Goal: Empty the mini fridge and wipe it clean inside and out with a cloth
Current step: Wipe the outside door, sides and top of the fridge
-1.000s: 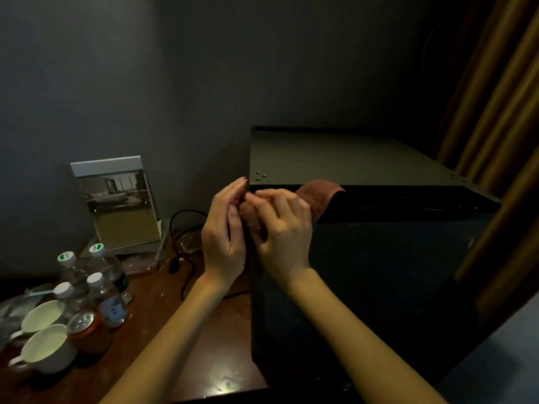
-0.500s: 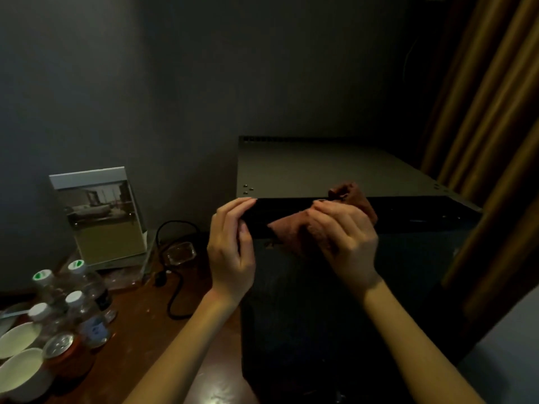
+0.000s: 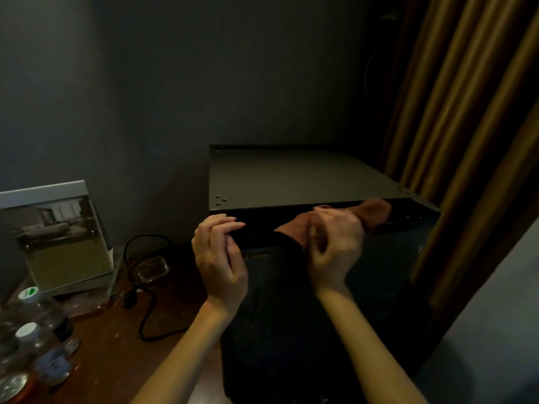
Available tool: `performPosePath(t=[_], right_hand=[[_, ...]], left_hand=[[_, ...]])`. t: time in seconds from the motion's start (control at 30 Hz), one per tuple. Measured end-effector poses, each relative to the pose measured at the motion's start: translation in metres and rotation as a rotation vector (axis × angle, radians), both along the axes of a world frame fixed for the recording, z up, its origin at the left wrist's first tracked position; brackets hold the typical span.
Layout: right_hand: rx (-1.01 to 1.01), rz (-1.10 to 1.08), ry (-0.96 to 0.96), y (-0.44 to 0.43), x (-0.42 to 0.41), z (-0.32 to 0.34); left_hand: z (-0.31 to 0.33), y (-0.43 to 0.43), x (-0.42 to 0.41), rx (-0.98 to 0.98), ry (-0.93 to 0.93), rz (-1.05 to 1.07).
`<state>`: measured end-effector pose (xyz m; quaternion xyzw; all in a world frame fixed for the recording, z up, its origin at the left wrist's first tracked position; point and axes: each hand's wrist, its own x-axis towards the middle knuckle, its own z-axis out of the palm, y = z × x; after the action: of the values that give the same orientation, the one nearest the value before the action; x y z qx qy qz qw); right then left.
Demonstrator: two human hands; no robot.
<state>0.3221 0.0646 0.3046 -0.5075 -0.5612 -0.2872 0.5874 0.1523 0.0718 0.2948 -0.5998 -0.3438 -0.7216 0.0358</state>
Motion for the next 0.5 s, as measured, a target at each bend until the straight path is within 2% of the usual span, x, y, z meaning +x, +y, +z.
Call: performPosePath(t=[0.1,0.2,0.27,0.33,0.4,0.5], right_hand=[[-0.061,0.173,-0.160,-0.006,-0.062,0.003],[-0.099,0.274,-0.195,-0.006,-0.098,0.001],[-0.089,0.318,-0.266,-0.005,-0.094,0.003],[-0.090,0.342,-0.442,-0.003,-0.074,0.011],[-0.105,0.333,-0.555,0.000,-0.049,0.020],[-0.103,0.256,-0.442,-0.002,-0.008,0.026]], left_hand=[[-0.001,0.001,-0.003,0.010,0.000,-0.059],[-0.004,-0.002,-0.010,0.017,-0.117,-0.253],[-0.011,-0.006,-0.018,0.044,-0.078,-0.308],[-0.015,-0.008,-0.024,0.034,-0.005,-0.333],[-0.012,-0.008,-0.026,-0.014,0.013,-0.290],[-0.002,-0.008,-0.025,-0.053,0.026,-0.153]])
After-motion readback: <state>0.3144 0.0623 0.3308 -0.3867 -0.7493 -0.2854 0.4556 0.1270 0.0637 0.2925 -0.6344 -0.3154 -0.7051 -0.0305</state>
